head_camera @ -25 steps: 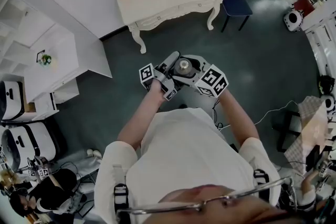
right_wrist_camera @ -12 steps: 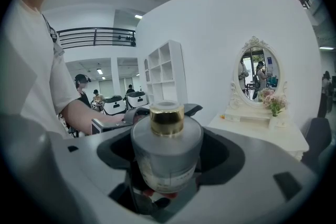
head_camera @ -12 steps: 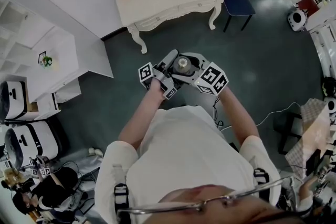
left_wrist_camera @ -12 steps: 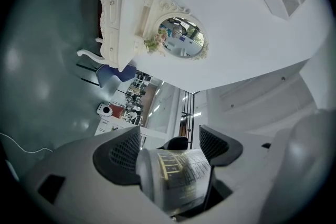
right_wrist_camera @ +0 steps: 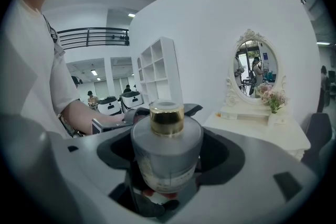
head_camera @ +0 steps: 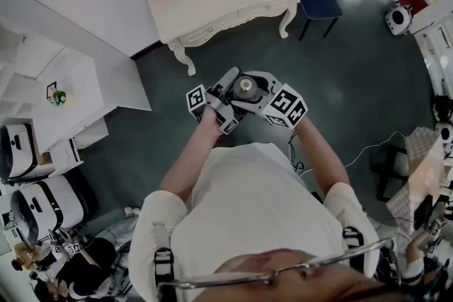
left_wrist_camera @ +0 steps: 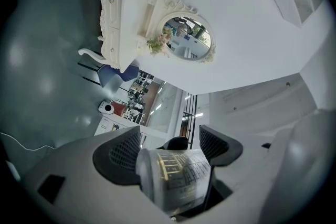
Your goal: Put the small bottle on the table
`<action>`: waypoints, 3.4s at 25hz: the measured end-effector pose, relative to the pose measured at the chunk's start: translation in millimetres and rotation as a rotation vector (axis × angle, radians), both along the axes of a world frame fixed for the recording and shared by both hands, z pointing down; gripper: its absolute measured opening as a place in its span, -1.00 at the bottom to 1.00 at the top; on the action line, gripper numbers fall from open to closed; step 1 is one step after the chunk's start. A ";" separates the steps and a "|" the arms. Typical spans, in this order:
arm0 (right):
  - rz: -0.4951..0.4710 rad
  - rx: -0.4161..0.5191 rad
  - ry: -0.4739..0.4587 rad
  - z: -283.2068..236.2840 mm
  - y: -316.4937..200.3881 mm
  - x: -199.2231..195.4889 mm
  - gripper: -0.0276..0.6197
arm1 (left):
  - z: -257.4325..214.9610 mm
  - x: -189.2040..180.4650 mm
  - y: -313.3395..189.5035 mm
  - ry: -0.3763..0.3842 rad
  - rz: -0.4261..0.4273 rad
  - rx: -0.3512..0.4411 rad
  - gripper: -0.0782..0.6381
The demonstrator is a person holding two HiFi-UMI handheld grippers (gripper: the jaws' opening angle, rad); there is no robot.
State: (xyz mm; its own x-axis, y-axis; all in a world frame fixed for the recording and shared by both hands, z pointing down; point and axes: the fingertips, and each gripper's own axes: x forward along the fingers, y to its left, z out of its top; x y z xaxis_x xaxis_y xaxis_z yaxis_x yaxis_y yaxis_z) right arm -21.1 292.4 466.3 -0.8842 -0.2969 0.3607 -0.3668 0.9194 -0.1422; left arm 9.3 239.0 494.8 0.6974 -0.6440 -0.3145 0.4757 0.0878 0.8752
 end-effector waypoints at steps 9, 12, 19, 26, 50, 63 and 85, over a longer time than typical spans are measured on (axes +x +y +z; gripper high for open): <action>0.035 -0.002 -0.001 1.0 -64.8 -49.4 0.15 | 0.2 -47.4 -64.1 -0.013 0.046 0.008 0.20; 0.053 0.000 0.005 0.2 -86.6 -61.0 0.15 | -1.2 -58.1 -85.5 -0.018 0.067 0.014 0.20; 0.094 -0.001 0.019 -0.8 -124.7 -84.7 0.15 | -2.8 -78.5 -122.3 -0.014 0.122 0.021 0.20; 0.136 -0.003 0.044 2.1 -151.3 -95.8 0.15 | -0.5 -87.2 -147.4 -0.007 0.162 0.023 0.20; 0.050 0.041 0.026 -2.6 -287.9 -23.2 0.15 | -6.0 -20.1 -288.2 -0.007 0.055 0.053 0.20; -0.063 0.014 0.010 6.1 -343.5 40.8 0.15 | 3.7 37.4 -346.7 -0.035 -0.048 0.034 0.20; -0.079 -0.015 0.011 31.8 -401.8 34.3 0.15 | 31.2 25.8 -401.5 -0.079 -0.050 0.035 0.20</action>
